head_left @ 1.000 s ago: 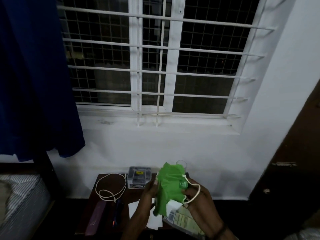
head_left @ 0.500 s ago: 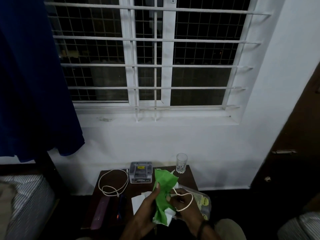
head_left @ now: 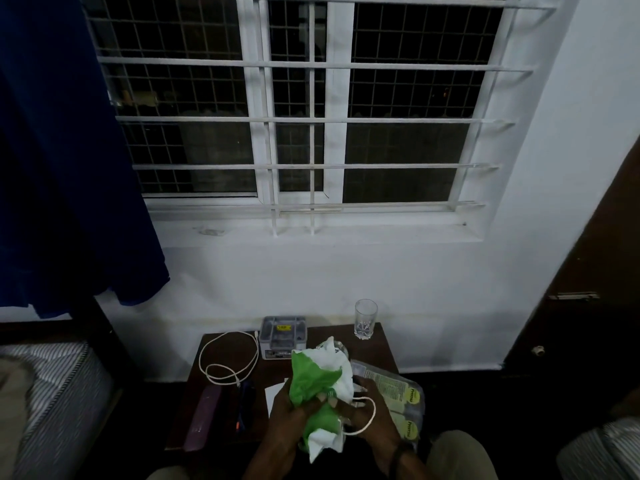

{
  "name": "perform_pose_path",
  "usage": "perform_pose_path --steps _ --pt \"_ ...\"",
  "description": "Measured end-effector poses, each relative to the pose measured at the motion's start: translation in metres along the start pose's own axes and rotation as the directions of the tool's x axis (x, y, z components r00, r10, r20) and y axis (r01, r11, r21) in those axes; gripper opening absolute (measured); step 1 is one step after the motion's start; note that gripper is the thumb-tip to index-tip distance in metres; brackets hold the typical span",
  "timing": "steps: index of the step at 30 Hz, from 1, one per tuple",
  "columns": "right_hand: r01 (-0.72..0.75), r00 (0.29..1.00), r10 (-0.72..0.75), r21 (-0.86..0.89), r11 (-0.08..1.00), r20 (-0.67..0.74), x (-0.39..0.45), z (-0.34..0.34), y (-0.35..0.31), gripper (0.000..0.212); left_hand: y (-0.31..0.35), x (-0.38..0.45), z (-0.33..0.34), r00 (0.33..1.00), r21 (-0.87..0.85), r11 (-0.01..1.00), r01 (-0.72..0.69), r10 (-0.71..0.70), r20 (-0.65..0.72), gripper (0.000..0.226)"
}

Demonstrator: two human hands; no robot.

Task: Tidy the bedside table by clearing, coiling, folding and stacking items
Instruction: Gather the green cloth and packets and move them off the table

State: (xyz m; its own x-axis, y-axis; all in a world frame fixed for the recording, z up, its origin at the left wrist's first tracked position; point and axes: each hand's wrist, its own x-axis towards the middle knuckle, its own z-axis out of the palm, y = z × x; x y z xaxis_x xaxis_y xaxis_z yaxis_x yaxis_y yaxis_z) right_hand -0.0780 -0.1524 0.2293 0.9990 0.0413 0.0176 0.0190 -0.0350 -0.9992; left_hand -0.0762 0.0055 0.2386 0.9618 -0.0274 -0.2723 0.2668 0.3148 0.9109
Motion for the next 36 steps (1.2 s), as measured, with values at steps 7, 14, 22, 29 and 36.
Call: perform_pose_path --steps 7,14,22,29,36 --pt "-0.005 1.0 0.006 0.141 0.99 -0.01 0.005 0.002 0.016 0.033 0.002 0.004 -0.009 0.994 -0.021 0.994 0.106 -0.106 0.038 0.037" --pt "-0.069 0.997 0.065 -0.118 0.991 -0.04 0.015 0.005 0.012 0.021 0.002 0.01 -0.017 0.997 0.137 0.989 0.047 -0.054 0.046 0.018" --pt "-0.022 1.0 0.012 -0.38 0.925 -0.028 0.027 -0.012 0.035 0.048 -0.003 0.029 -0.023 0.942 0.232 0.932 0.279 -0.312 0.121 0.025" --pt "0.148 0.989 -0.118 -0.497 0.855 0.091 0.031 -0.021 0.043 0.007 -0.009 0.04 -0.019 0.861 0.143 0.859 0.492 -0.504 0.065 0.049" --pt "0.051 0.999 -0.043 -0.362 0.931 0.03 0.043 -0.04 0.058 0.016 -0.046 0.066 -0.011 0.971 0.416 0.88 0.231 -0.235 -0.043 0.023"
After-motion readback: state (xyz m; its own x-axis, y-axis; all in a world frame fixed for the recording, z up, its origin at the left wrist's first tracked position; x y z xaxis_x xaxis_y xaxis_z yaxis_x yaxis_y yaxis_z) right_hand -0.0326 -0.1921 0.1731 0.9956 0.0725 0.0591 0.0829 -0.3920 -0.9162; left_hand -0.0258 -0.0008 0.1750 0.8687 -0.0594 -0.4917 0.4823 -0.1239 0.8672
